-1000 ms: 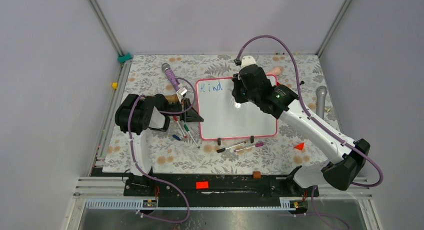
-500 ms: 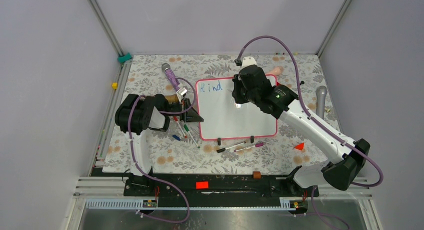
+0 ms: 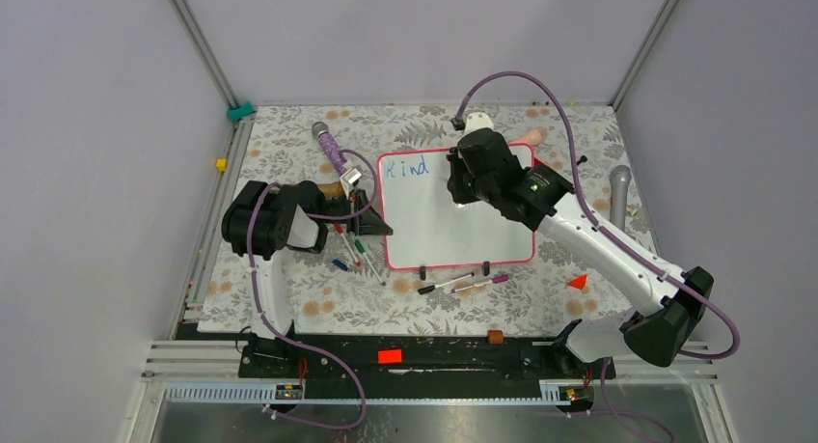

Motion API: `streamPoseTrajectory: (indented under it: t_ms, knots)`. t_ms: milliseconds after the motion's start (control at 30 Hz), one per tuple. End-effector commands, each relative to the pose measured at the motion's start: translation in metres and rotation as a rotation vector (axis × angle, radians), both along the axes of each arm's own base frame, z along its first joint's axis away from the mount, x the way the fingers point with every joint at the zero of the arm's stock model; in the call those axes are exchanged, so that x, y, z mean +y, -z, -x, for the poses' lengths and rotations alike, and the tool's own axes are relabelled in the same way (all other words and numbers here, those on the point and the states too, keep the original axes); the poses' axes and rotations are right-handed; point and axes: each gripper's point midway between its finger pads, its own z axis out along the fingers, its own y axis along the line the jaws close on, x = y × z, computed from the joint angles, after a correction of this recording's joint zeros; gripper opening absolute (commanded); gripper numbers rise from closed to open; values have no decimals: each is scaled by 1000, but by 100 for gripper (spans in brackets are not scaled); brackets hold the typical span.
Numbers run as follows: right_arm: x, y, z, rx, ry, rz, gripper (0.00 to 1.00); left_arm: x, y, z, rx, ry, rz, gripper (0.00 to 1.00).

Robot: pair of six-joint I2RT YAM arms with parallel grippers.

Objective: Write a sentence on the whiteboard

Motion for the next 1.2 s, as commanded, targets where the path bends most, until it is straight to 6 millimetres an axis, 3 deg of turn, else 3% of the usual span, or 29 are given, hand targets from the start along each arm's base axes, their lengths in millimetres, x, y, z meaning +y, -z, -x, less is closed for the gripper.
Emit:
streamPoseTrajectory:
  t_ms: [0,367,933,1167]
  knots:
    - [-6,-22,-1,-46,40,-11,0,1,4,10,14,61,-6,0]
    - [-2,-24,-6,-46,52,-5,0,6,-3,-3,-20,31,-1,0]
    - [10,-13,-12,-50,14,26,0,6,4,10,-16,36,-4,0]
    - [3,-6,-9,-58,34,64,0,3,6,14,-9,58,-5,0]
